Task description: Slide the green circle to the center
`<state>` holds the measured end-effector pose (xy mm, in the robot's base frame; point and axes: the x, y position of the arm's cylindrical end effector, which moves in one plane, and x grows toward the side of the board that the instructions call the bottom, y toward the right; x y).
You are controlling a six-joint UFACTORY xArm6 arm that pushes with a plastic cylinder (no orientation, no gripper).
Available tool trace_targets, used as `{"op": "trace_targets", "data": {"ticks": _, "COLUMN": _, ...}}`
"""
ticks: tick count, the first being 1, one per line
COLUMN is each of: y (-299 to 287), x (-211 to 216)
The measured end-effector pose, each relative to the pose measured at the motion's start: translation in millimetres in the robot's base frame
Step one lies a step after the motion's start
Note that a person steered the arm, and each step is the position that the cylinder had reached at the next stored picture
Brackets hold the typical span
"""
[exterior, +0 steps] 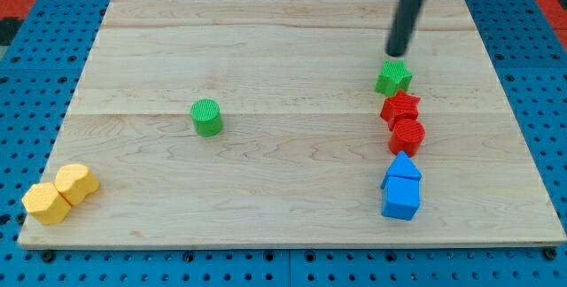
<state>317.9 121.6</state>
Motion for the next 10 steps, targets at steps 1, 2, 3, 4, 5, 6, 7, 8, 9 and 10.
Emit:
{"op": "trace_targets", "data": {"ticks": 1, "y": -156, "x": 68}}
{"op": "trace_targets", "data": {"ticks": 2, "y": -275, "x": 101}}
{"op": "trace_targets", "data": {"ticks": 3, "y": -288, "x": 137}}
{"op": "trace_targets", "data": {"ticks": 4, "y": -213, "x": 125}}
{"op": "trace_targets", "data": {"ticks": 5, "y": -172, "x": 110}}
{"op": "trace_targets", "data": {"ticks": 6, "y": -171, "x": 167}}
{"op": "trace_targets", "data": {"ticks": 7, "y": -176, "x": 204}}
{"op": "trace_targets", "data": {"ticks": 8, "y": -145, "x": 232}}
{"op": "trace_targets", "data": {"ticks": 9, "y": -141, "x": 156}}
{"op": "trace_targets", "data": {"ticks": 10, "y": -146, "x": 66}}
